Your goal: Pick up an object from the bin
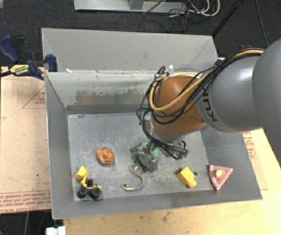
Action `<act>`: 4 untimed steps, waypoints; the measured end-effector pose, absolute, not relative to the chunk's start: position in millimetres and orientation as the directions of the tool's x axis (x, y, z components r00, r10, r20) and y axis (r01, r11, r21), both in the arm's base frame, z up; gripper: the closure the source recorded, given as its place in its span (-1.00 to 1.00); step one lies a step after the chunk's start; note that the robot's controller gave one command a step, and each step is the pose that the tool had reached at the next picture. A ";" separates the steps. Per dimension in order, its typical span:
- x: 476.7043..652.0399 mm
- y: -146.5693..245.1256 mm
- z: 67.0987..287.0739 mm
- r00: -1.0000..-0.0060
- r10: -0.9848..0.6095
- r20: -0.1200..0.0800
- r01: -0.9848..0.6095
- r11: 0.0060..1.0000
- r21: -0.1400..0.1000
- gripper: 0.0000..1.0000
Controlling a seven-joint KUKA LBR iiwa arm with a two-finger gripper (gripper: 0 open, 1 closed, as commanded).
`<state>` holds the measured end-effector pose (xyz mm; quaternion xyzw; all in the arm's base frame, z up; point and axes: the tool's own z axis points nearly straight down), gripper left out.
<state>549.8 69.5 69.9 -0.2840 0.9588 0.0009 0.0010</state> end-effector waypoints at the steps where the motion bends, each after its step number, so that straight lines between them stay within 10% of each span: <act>1: 543.1 75.5 116.8 -0.838 -0.545 0.005 -0.545 0.839 0.004 1.00; 2: 564.1 48.3 167.3 -0.871 -0.492 -0.003 -0.492 0.871 0.000 1.00; 3: 564.1 48.3 167.2 -0.871 -0.492 -0.003 -0.492 0.871 0.001 1.00; 4: 528.0 42.3 121.2 -0.860 -0.510 -0.008 -0.510 0.860 -0.002 1.00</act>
Offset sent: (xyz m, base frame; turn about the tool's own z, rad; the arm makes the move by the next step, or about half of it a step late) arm 0.0136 -0.0218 0.0974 0.0590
